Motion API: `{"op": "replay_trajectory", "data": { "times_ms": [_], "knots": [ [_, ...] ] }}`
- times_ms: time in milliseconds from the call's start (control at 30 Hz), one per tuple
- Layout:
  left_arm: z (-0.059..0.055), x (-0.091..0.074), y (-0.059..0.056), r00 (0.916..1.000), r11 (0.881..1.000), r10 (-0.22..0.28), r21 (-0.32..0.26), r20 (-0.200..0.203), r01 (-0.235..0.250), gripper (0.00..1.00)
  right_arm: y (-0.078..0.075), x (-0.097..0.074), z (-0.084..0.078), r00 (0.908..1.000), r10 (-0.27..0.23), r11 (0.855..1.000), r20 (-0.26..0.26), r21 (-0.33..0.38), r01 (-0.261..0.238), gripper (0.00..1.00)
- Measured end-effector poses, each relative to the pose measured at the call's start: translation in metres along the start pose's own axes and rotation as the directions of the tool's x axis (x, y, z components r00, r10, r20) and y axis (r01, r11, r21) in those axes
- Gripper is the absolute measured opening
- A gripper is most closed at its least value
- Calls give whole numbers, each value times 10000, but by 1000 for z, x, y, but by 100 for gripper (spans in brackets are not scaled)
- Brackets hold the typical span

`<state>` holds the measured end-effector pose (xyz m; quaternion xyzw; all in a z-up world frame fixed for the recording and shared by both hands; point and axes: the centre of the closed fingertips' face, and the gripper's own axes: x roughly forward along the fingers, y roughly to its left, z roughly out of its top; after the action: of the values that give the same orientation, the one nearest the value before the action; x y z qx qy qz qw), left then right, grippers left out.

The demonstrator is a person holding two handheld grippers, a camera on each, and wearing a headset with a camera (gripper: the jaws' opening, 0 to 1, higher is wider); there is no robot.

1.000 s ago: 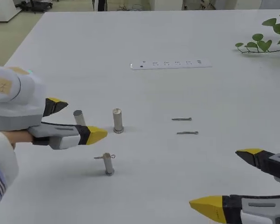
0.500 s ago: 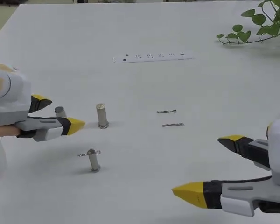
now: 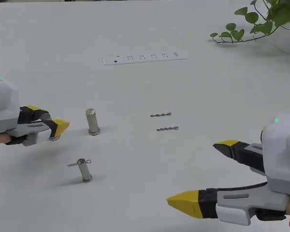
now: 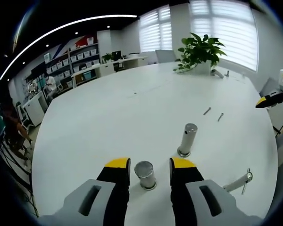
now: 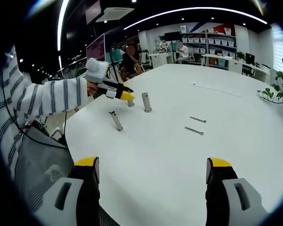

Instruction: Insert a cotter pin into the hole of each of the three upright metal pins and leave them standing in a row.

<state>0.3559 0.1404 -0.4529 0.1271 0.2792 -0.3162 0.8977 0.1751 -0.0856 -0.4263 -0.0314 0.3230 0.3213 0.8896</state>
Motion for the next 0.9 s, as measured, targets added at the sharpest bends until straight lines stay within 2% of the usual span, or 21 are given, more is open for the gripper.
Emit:
{"op": "replay_trajectory", "data": {
  "times_ms": [200,267,300,333,500,700,800,900],
  "knots": [
    [0,3,2,9999,9988,-58,-476,157,65,22,0,1,-3,9999,30,10000,-111,12,-30,92],
    [-2,3,0,9998,9962,-120,-864,185,136,19,1,1,-3,9999,46,10000,-155,31,-45,92],
    [0,4,-1,9988,9905,-147,-1358,477,210,18,1,1,-4,9998,59,10000,-186,45,-58,92],
    [1,3,0,9979,9867,-83,-1616,649,187,18,1,2,-4,9998,60,10000,-205,72,-59,92],
    [-9,0,3,9989,9894,99,-1454,466,-30,11,0,2,-5,9997,55,9999,-222,134,-52,92],
    [-9,-1,1,9979,9905,-70,-1369,644,157,11,0,2,-7,9996,44,9999,-292,151,-40,91],
    [-9,-2,-1,9985,9963,-158,-836,527,201,10,0,2,-7,9995,37,9999,-301,118,-33,91],
    [-9,-3,0,9985,9971,-90,-755,542,131,10,-1,1,-7,9996,-11,9999,-268,135,15,91]
  ]
}}
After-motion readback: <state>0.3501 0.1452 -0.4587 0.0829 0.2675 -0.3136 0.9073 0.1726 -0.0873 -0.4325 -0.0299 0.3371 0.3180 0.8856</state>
